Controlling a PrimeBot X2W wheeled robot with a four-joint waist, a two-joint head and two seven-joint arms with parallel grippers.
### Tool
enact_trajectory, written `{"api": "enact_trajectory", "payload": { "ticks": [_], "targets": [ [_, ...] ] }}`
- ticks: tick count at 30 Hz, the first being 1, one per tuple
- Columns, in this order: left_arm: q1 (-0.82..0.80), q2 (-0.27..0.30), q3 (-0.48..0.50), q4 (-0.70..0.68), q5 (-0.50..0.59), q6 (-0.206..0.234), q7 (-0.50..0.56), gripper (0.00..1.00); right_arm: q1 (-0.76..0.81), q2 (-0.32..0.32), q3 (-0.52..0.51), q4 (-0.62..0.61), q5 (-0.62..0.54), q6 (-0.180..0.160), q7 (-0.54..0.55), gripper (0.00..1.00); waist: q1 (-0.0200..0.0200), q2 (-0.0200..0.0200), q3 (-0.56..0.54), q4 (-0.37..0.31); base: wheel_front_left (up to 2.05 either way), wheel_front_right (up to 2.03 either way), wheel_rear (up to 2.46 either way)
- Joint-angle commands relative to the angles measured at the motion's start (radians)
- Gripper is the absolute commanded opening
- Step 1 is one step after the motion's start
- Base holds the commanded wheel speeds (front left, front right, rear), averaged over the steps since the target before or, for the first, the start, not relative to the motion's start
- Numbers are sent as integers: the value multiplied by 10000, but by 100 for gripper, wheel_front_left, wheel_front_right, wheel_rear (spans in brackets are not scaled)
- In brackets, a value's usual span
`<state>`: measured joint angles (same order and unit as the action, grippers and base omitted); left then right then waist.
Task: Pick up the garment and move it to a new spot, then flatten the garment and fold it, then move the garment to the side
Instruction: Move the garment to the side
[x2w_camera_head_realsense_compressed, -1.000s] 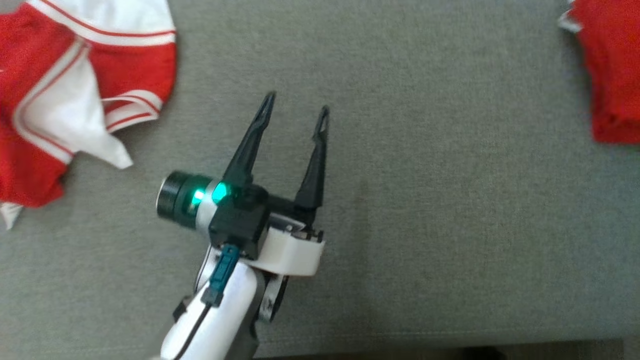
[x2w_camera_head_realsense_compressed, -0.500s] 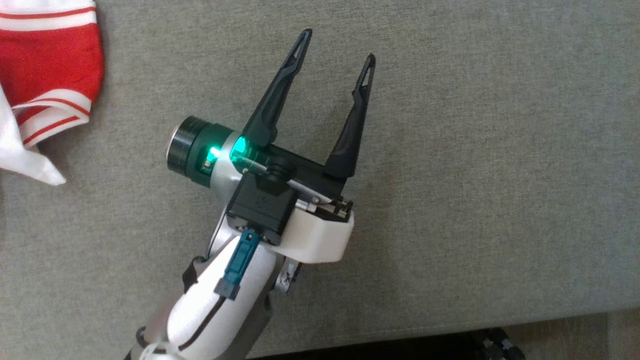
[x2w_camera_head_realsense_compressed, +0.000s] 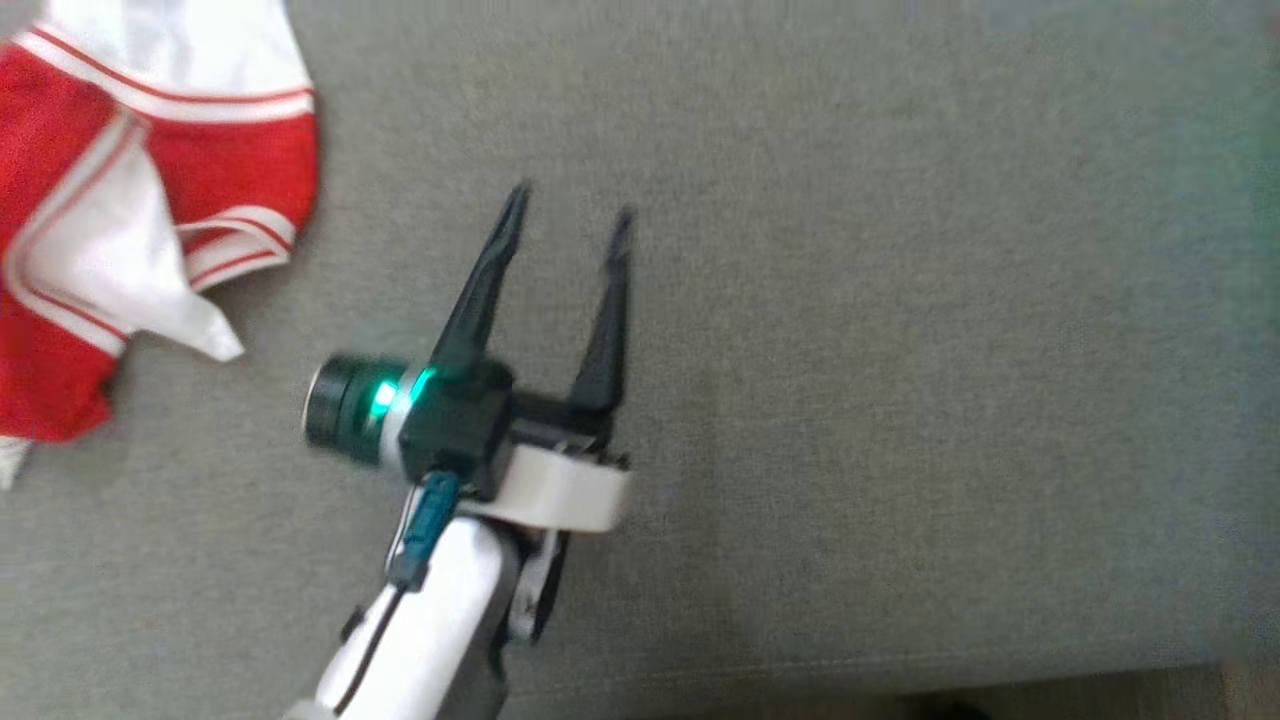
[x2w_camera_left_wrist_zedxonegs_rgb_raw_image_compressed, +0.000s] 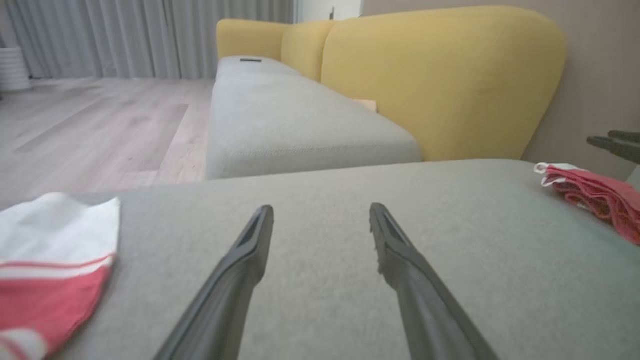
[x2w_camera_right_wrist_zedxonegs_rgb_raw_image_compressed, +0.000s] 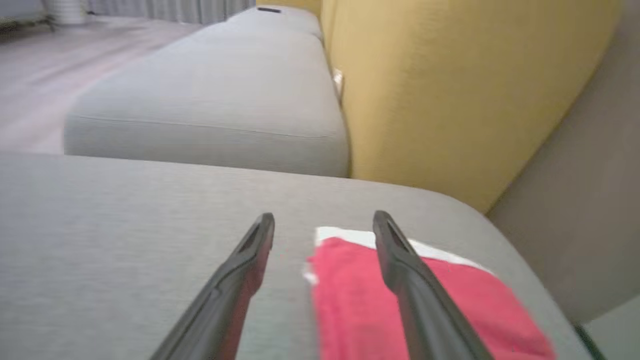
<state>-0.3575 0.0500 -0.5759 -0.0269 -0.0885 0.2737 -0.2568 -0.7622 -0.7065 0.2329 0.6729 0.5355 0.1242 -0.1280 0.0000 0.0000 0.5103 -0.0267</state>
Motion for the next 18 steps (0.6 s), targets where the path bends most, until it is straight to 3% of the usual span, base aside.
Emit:
{"api": "enact_trajectory", "payload": {
  "ticks": [1, 5, 6, 9, 18],
  "targets": [
    [278, 9, 418, -215, -111, 38, -49, 100, 512, -84, 169, -292, -14, 65, -253, 100, 0, 0, -1077, 210, 0, 0, 0],
    [1349, 46, 1168, 348, -373, 40, -49, 100, 1325, 1352, 896, -600, 273, 65, -941, 100, 0, 0, -2441, 294, 0, 0, 0],
    [1873, 69, 1563, 587, -492, 5, -49, 100, 1812, 1977, 1201, -718, 309, 65, -1170, 100, 0, 0, -3063, 316, 0, 0, 0],
    [2547, 125, 2090, 810, -550, -94, -49, 100, 2633, 2826, 1365, -998, 87, 65, -1318, 100, 0, 0, -3878, 364, 0, 0, 0],
    [4215, 315, 3160, 532, -174, -440, -49, 100, 5985, 5020, -262, -3443, -1666, 65, -1335, 100, 0, 0, -5377, 469, 0, 0, 0]
  ]
}}
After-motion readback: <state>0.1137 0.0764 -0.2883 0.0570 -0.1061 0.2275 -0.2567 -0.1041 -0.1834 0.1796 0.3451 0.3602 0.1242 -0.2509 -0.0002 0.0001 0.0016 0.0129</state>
